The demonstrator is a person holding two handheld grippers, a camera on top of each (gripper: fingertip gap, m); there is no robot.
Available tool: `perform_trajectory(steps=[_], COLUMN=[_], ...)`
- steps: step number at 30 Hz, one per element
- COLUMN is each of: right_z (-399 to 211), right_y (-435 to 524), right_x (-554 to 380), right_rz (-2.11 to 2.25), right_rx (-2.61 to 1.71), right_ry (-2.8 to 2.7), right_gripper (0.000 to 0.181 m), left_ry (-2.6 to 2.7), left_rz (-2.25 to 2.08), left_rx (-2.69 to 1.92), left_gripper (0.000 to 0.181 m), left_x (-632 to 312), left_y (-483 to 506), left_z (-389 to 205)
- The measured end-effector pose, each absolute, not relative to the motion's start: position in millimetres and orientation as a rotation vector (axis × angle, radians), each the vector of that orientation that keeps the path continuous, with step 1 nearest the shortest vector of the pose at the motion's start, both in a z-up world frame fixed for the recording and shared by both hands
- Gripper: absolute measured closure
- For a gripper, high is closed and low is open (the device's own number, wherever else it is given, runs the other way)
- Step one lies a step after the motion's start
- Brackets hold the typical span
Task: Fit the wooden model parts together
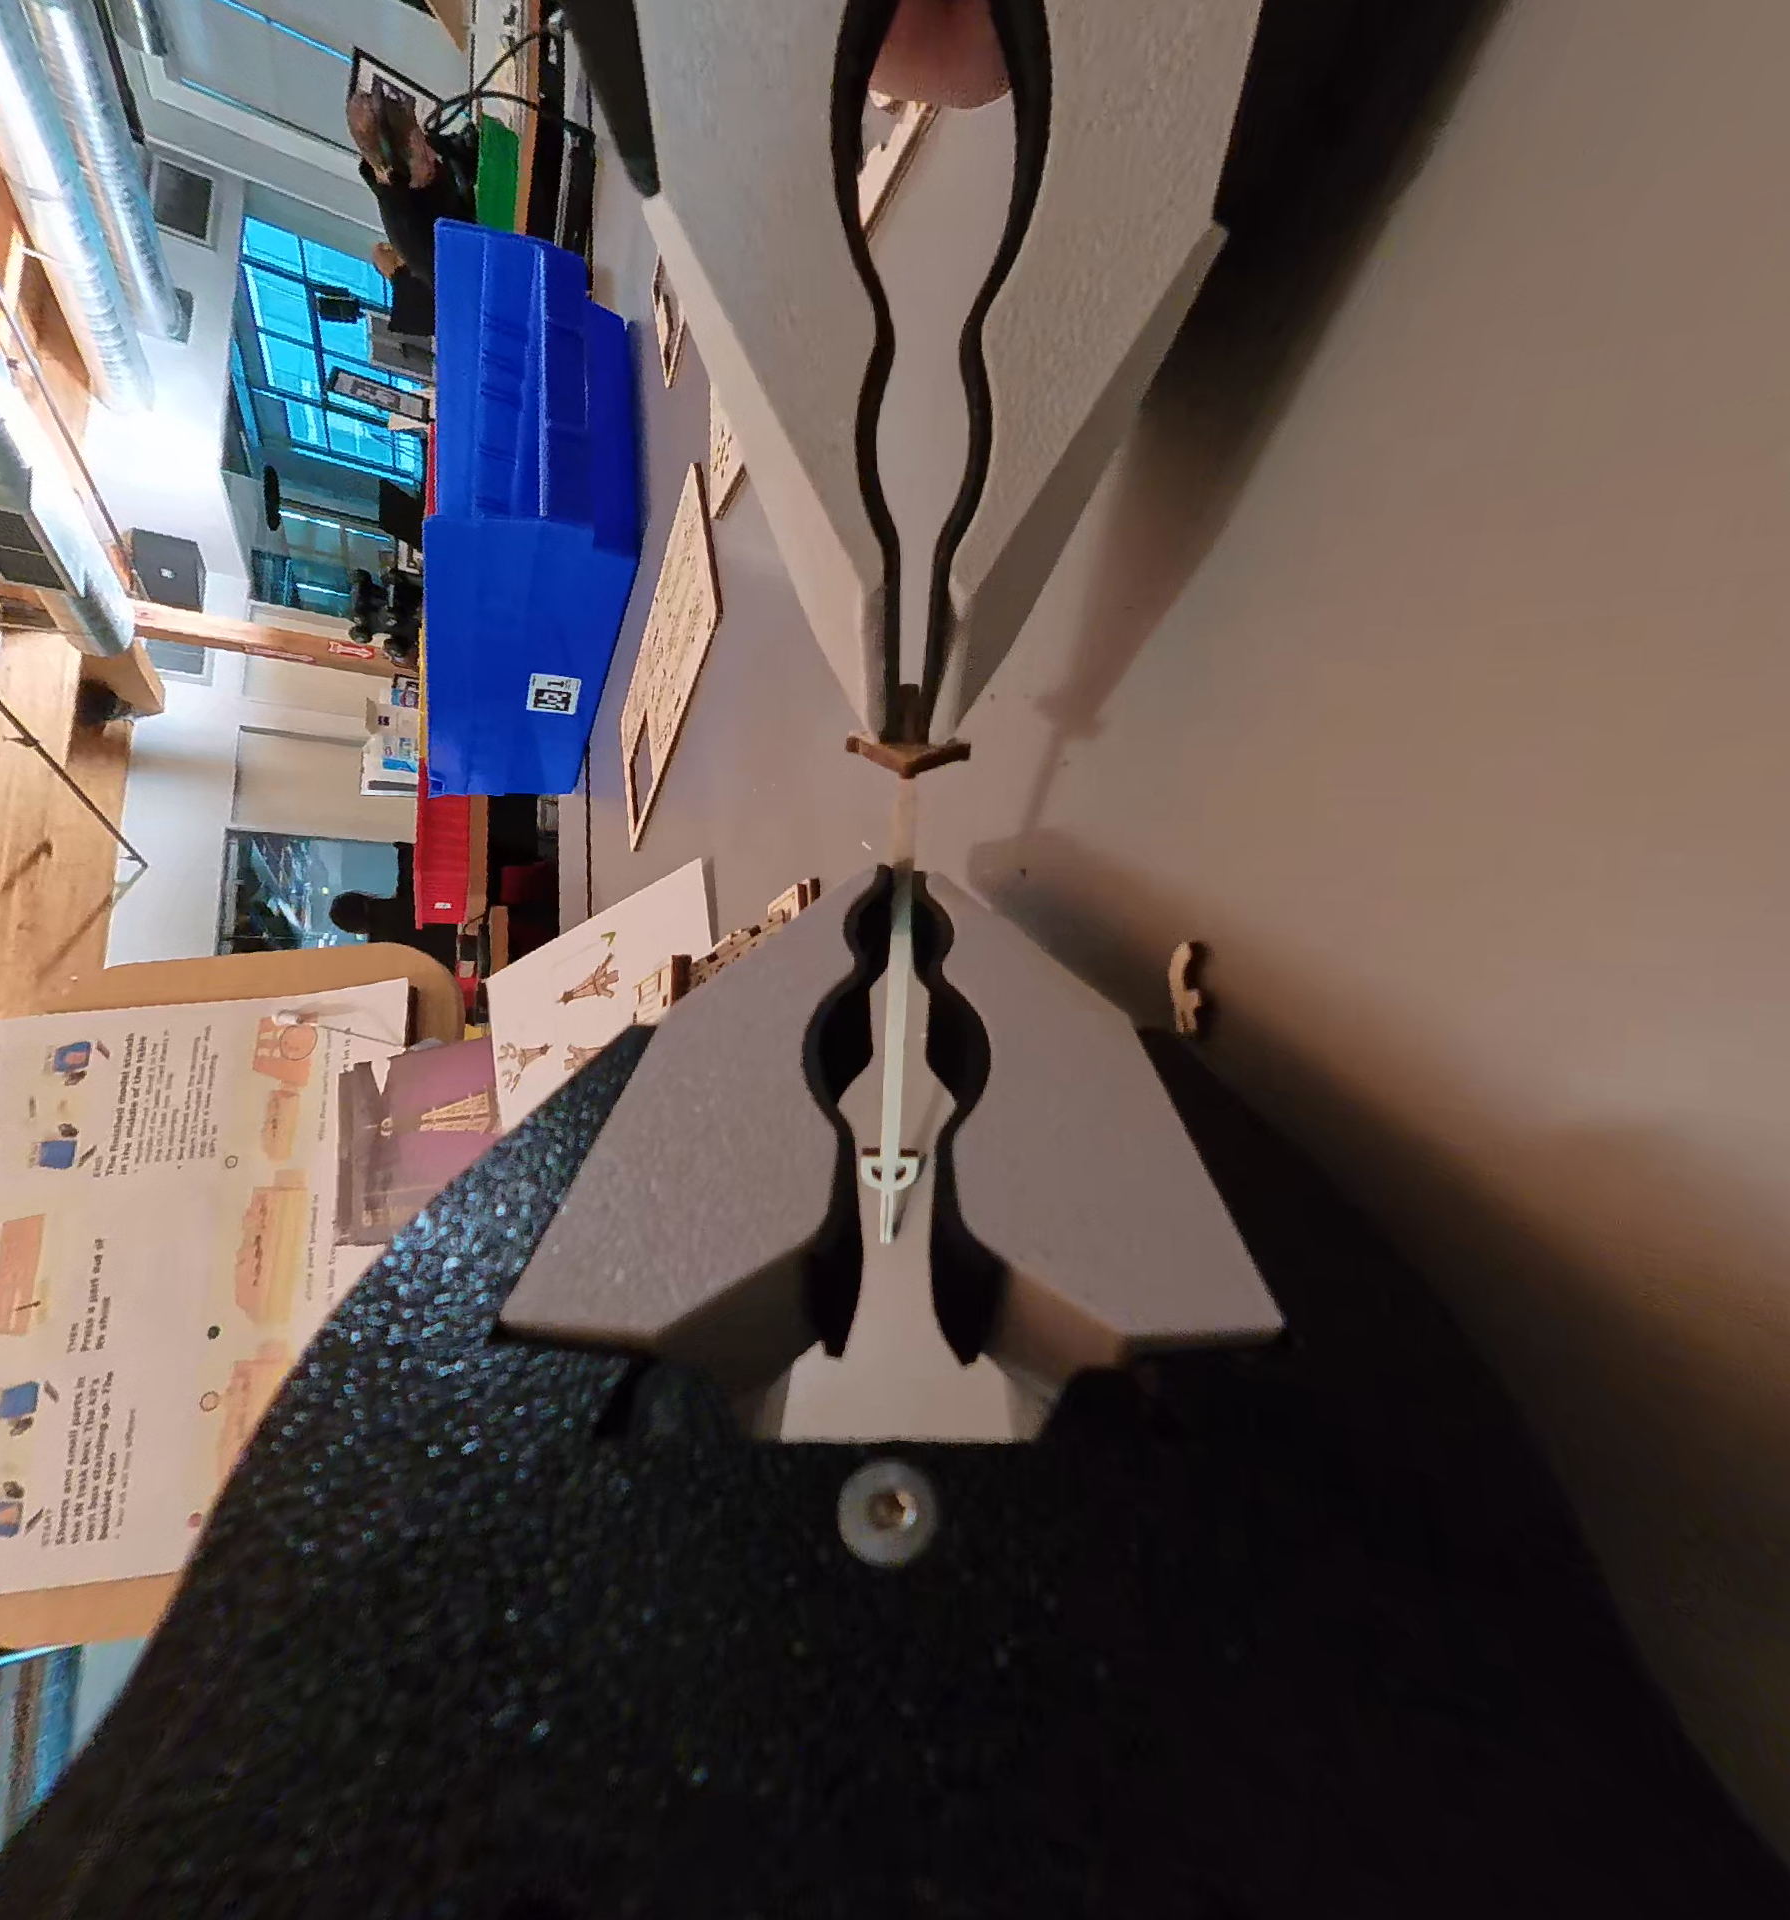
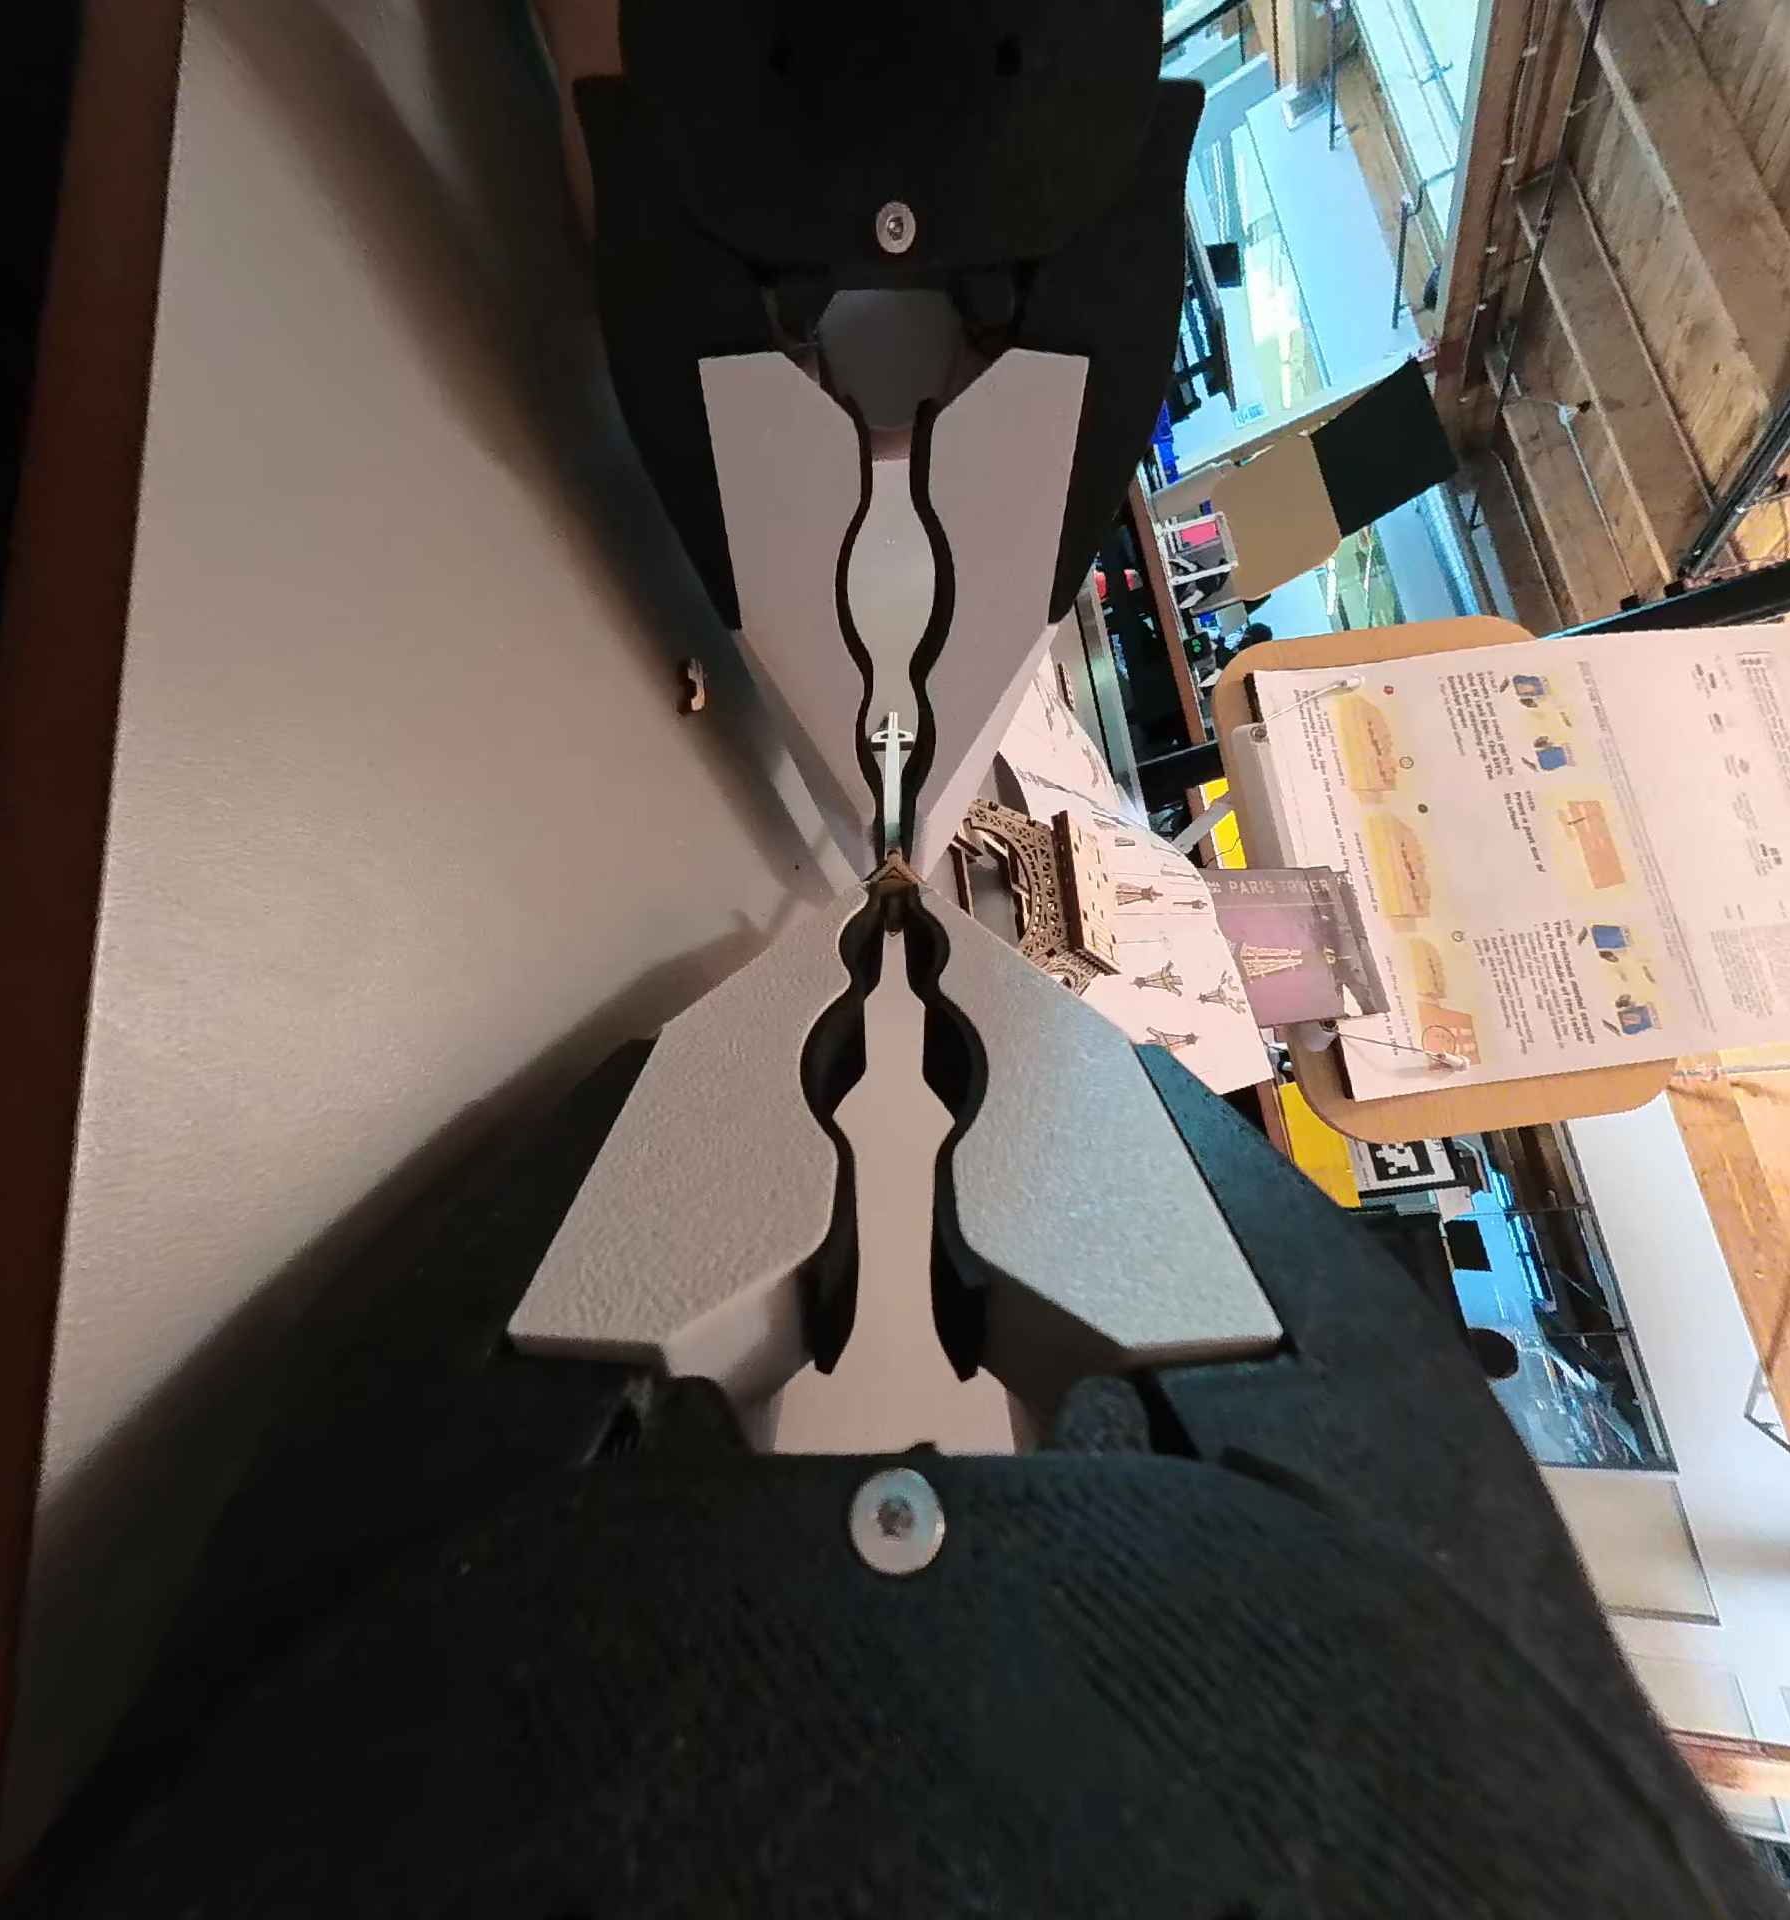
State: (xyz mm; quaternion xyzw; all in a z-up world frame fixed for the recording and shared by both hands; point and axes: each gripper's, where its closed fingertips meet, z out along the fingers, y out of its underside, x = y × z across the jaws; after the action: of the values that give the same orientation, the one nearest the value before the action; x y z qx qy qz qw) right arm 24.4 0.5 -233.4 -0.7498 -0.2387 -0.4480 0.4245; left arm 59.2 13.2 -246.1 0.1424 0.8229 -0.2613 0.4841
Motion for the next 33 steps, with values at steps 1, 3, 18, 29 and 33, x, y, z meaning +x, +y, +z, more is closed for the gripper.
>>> perform_trajectory(steps=[1,3,18,29,33], right_z=[-233.9,-233.8,-234.4,-236.6,-239.4], right_y=[0.4,0.5,-0.2,0.4,0.3], right_x=[24.2,24.0,25.0,23.1,21.8], right_rz=[-1.125,-1.139,-1.167,-1.133,-1.093], right_rx=[-1.876,-1.870,-1.878,-1.886,-1.902], right_ry=[-0.603,-0.612,-0.613,-0.611,-0.612], right_gripper=[0.181,0.180,0.174,0.178,0.179], left_ry=[1.997,1.995,2.001,1.995,1.985], left_rz=[-0.624,-0.623,-0.645,-0.625,-0.592], left_rx=[0.354,0.355,0.354,0.387,0.410], left_gripper=[0.181,0.181,0.181,0.181,0.181], left_x=[59.1,58.7,57.4,55.2,54.1], left_y=[13.2,13.2,13.1,12.7,11.4], left_z=[-246.3,-246.1,-246.7,-249.5,-252.1])
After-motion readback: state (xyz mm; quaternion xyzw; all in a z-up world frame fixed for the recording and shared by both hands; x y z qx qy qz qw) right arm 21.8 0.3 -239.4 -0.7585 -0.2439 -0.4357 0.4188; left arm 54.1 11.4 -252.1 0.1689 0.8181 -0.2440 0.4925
